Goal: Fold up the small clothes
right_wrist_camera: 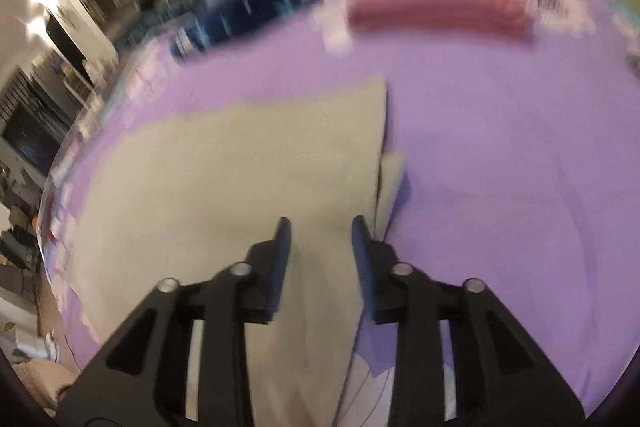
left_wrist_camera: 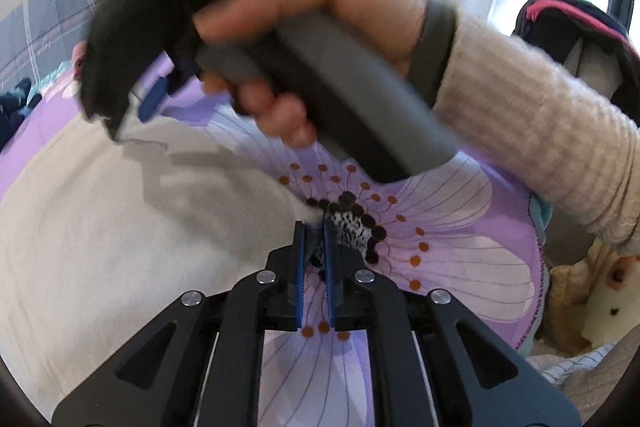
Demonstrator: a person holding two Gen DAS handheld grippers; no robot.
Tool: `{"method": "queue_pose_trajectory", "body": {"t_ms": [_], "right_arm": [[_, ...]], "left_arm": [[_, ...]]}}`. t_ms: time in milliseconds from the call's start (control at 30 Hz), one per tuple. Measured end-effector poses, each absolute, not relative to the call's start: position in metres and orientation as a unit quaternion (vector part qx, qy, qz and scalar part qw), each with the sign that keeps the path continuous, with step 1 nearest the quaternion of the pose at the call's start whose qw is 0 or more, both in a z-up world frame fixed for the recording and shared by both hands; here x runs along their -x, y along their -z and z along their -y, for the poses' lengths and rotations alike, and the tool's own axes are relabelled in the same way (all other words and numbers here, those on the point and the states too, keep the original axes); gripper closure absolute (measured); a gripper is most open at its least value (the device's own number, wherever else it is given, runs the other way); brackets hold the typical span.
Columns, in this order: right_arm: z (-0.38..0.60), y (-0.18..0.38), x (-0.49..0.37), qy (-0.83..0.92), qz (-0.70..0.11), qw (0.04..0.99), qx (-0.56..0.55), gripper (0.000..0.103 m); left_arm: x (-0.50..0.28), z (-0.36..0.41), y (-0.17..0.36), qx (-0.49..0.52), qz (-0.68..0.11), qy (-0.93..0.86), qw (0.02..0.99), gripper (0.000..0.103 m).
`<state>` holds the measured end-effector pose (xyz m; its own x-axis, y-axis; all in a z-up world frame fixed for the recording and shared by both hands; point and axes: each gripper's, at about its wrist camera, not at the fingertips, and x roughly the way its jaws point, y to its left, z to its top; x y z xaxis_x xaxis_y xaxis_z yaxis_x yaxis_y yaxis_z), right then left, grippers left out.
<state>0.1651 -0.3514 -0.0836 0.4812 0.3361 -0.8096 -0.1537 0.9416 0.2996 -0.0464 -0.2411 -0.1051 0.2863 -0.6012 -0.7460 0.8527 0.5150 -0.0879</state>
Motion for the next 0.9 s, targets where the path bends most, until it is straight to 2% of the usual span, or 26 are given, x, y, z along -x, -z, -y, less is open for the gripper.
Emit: {"method": "queue_pose_trajectory", "body": {"t_ms": [100,233,300,367,533,567,600,700,900], "right_arm": [[0.353,0.078,-0.156,-0.141,-0.467,0.868,-0.095,0.076],[0.362,0.068,-0.138,-0.132,-0.462,0.869,-0.118,0.075],[0.361,0.06,-0.121,-0.1,-0.457,0.879,-0.095,0.066],[0.362,0.054,-0.104,-0.093,-0.449,0.885,-0.082,0.065],[0.331,0.029,-0.071,-0.088,-0.412,0.906,-0.027,0.065],[0.32,0.024,-0.066,-0.093,-0.404,0.91,-0.014,0.065],[0.304,0.018,-0.059,-0.105,-0.394,0.913,0.003,0.064],[0.247,0.01,-0.04,-0.149,-0.366,0.916,0.067,0.052],[0.111,0.03,0.001,-0.277,-0.348,0.878,0.178,0.049]], "left_arm": [[0.047,0.215,0.102,-0.142,-0.382,0.454,0.792,0.092],[0.043,0.166,0.097,-0.114,-0.379,0.412,0.821,0.075],[0.041,0.137,0.093,-0.1,-0.375,0.383,0.838,0.069],[0.038,0.1,0.086,-0.08,-0.368,0.341,0.862,0.065],[0.024,0.022,0.072,-0.043,-0.347,0.249,0.903,0.064],[0.022,0.005,0.069,-0.035,-0.342,0.229,0.911,0.06],[0.022,-0.014,0.066,-0.024,-0.335,0.204,0.92,0.058],[0.037,-0.058,0.059,0.004,-0.318,0.14,0.938,0.056],[0.064,-0.147,0.05,0.046,-0.299,0.018,0.953,0.055]]}}
